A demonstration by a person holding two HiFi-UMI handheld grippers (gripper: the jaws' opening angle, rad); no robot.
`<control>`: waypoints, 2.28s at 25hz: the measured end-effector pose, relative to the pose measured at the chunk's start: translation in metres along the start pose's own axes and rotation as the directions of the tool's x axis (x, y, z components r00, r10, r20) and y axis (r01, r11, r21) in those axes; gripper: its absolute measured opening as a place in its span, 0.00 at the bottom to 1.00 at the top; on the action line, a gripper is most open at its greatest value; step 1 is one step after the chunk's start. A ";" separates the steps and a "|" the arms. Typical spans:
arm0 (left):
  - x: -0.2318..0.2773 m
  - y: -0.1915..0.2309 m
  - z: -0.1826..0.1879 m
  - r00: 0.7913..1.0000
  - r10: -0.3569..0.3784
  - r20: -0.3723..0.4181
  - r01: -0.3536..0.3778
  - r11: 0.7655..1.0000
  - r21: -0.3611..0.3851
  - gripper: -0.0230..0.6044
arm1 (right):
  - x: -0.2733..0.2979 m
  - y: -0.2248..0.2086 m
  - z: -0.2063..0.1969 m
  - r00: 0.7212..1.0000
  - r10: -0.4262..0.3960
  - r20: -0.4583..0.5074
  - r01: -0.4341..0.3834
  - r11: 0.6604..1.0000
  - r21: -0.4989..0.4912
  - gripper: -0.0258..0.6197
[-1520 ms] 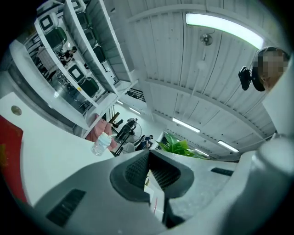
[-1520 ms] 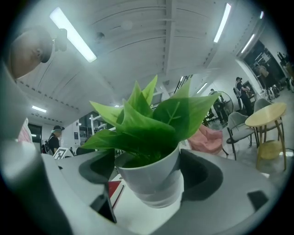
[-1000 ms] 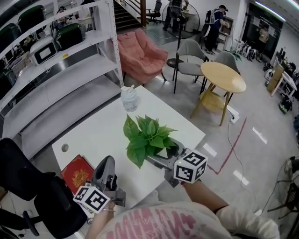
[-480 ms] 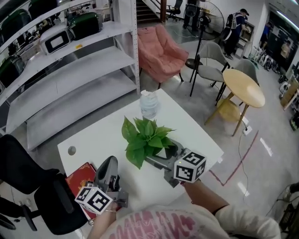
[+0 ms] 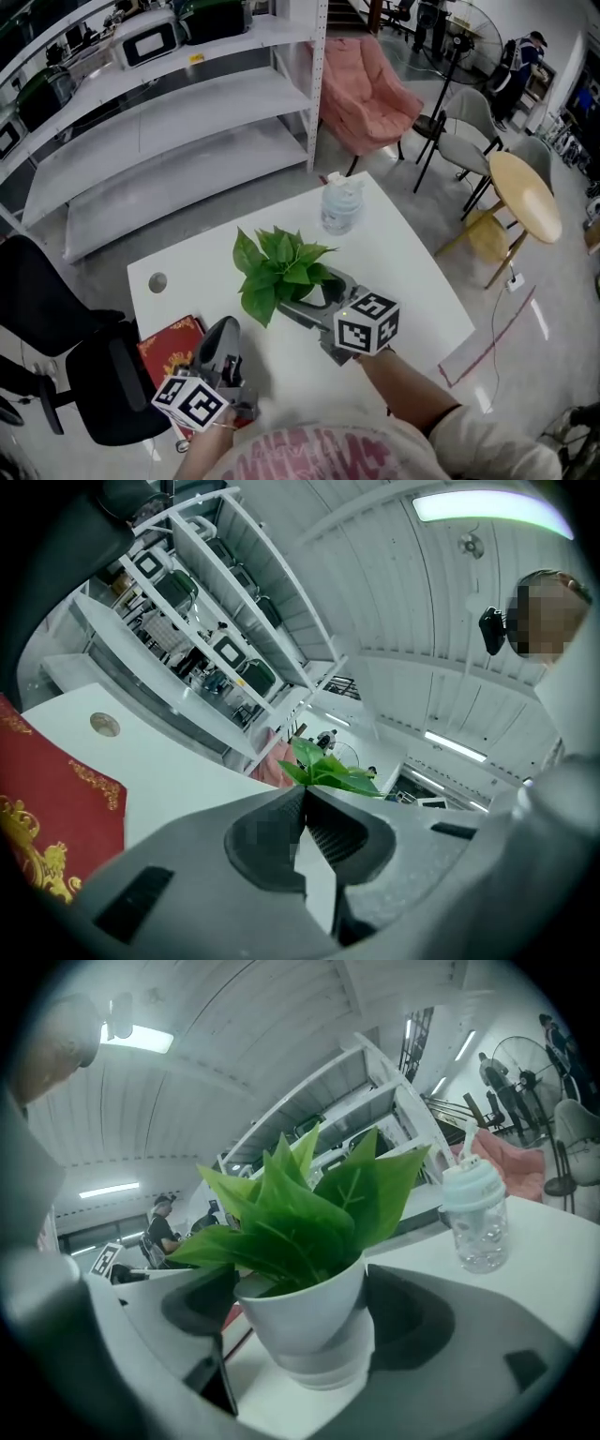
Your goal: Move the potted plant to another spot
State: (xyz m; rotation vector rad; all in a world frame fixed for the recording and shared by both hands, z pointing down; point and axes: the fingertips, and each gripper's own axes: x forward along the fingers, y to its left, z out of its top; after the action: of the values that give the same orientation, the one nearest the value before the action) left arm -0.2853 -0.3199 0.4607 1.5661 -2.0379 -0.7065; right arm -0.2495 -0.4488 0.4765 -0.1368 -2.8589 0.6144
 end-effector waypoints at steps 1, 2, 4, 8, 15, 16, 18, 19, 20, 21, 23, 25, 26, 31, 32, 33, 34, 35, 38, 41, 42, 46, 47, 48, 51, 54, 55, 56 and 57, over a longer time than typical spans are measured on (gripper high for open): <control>0.000 0.003 -0.001 1.000 0.007 0.000 -0.007 1.000 -0.002 0.04 | 0.006 -0.001 -0.002 1.000 0.009 -0.014 -0.009 1.000 -0.008 0.74; -0.001 0.006 -0.003 1.000 0.015 0.001 -0.015 1.000 -0.005 0.04 | 0.012 -0.001 -0.005 0.999 0.018 -0.029 -0.019 1.000 -0.015 0.74; -0.003 0.014 -0.006 1.000 0.028 0.001 -0.028 1.000 -0.012 0.04 | 0.024 -0.002 -0.012 0.998 0.034 -0.054 -0.035 0.999 -0.026 0.74; -0.004 0.031 -0.001 0.999 0.040 0.000 -0.040 0.999 -0.015 0.04 | 0.052 -0.004 -0.018 0.996 0.046 -0.076 -0.048 0.998 -0.029 0.74; -0.011 0.038 -0.013 0.997 0.077 0.004 -0.077 0.997 -0.024 0.04 | 0.069 -0.010 -0.026 0.991 0.064 -0.117 -0.071 0.996 -0.056 0.74; -0.013 0.040 -0.013 0.996 0.085 0.004 -0.085 0.996 -0.026 0.04 | 0.072 -0.010 -0.026 0.990 0.066 -0.123 -0.074 0.996 -0.060 0.74; -0.015 0.044 -0.010 0.995 0.099 0.008 -0.098 0.995 -0.031 0.04 | 0.081 -0.012 -0.026 0.989 0.066 -0.136 -0.075 0.995 -0.061 0.74; -0.016 0.045 -0.009 0.995 0.103 0.011 -0.102 0.994 -0.032 0.04 | 0.084 -0.012 -0.027 0.988 0.066 -0.139 -0.075 0.995 -0.060 0.74; -0.016 0.045 -0.009 0.994 0.104 0.014 -0.104 0.994 -0.032 0.04 | 0.087 -0.013 -0.027 0.988 0.068 -0.141 -0.077 0.995 -0.058 0.74; -0.016 0.045 -0.009 0.994 0.105 0.016 -0.104 0.994 -0.031 0.04 | 0.088 -0.013 -0.027 0.988 0.072 -0.140 -0.081 0.995 -0.056 0.74; -0.015 0.044 -0.011 0.994 0.105 0.018 -0.104 0.994 -0.030 0.04 | 0.090 -0.013 -0.027 0.987 0.082 -0.138 -0.090 0.995 -0.050 0.74; -0.016 0.042 -0.014 0.994 0.106 0.017 -0.105 0.994 -0.029 0.04 | 0.091 -0.013 -0.027 0.987 0.088 -0.136 -0.095 0.994 -0.046 0.74; -0.016 0.042 -0.016 0.994 0.107 0.017 -0.106 0.994 -0.029 0.04 | 0.091 -0.014 -0.028 0.987 0.090 -0.135 -0.096 0.994 -0.044 0.74; -0.018 0.041 -0.019 0.994 0.110 0.023 -0.109 0.994 -0.030 0.04 | 0.093 -0.015 -0.029 0.989 0.089 -0.122 -0.093 0.995 -0.033 0.74; -0.018 0.041 -0.019 0.994 0.109 0.024 -0.109 0.994 -0.029 0.04 | 0.094 -0.015 -0.029 0.989 0.086 -0.116 -0.090 0.996 -0.028 0.74; -0.018 0.042 -0.018 0.994 0.109 0.026 -0.108 0.994 -0.028 0.04 | 0.094 -0.015 -0.029 0.990 0.083 -0.110 -0.086 0.996 -0.023 0.74; -0.018 0.042 -0.018 0.994 0.108 0.028 -0.107 0.994 -0.028 0.04 | 0.095 -0.015 -0.029 0.991 0.079 -0.105 -0.082 0.996 -0.020 0.74; -0.019 0.042 -0.017 0.994 0.108 0.030 -0.107 0.994 -0.028 0.04 | 0.095 -0.015 -0.029 0.992 0.075 -0.101 -0.077 0.997 -0.019 0.74; -0.018 0.042 -0.014 0.994 0.106 0.033 -0.105 0.994 -0.029 0.04 | 0.098 -0.015 -0.030 0.993 0.056 -0.105 -0.060 0.997 -0.040 0.75; -0.020 0.042 -0.013 0.994 0.102 0.036 -0.100 0.994 -0.041 0.04 | 0.098 -0.015 -0.032 0.992 0.036 -0.118 -0.045 0.996 -0.073 0.75; -0.021 0.042 -0.013 0.994 0.101 0.038 -0.099 0.994 -0.045 0.04 | 0.097 -0.015 -0.033 0.992 0.033 -0.121 -0.043 0.996 -0.083 0.75; -0.023 0.041 -0.012 0.994 0.094 0.047 -0.092 0.995 -0.048 0.04 | 0.095 -0.011 -0.037 0.991 0.026 -0.128 -0.041 0.992 -0.120 0.75; -0.023 0.041 -0.012 0.995 0.091 0.047 -0.089 0.995 -0.048 0.04 | 0.095 -0.010 -0.037 0.991 0.023 -0.130 -0.040 0.991 -0.129 0.75; -0.023 0.040 -0.012 0.995 0.088 0.047 -0.086 0.995 -0.050 0.04 | 0.095 -0.010 -0.038 0.991 0.019 -0.132 -0.037 0.990 -0.138 0.75; -0.023 0.039 -0.014 0.995 0.084 0.048 -0.081 0.995 -0.061 0.04 | 0.093 -0.010 -0.041 0.991 0.008 -0.136 -0.029 0.988 -0.153 0.75; -0.024 0.037 -0.015 0.996 0.077 0.054 -0.073 0.995 -0.073 0.04 | 0.092 -0.011 -0.044 0.991 -0.005 -0.133 -0.015 0.988 -0.152 0.75; -0.024 0.037 -0.015 0.996 0.075 0.055 -0.071 0.995 -0.074 0.04 | 0.093 -0.011 -0.044 0.991 -0.010 -0.133 -0.011 0.988 -0.151 0.75; -0.023 0.036 -0.014 0.996 0.073 0.055 -0.069 0.995 -0.075 0.04 | 0.094 -0.010 -0.044 0.991 -0.014 -0.135 -0.007 0.989 -0.151 0.75; -0.023 0.035 -0.012 0.996 0.071 0.055 -0.067 0.995 -0.075 0.04 | 0.094 -0.010 -0.044 0.990 -0.017 -0.138 -0.004 0.989 -0.151 0.75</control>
State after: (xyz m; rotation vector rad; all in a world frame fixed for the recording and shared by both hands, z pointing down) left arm -0.2973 -0.2912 0.4916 1.4432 -2.0734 -0.7993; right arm -0.3319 -0.4277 0.5373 -0.1865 -2.7663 0.3706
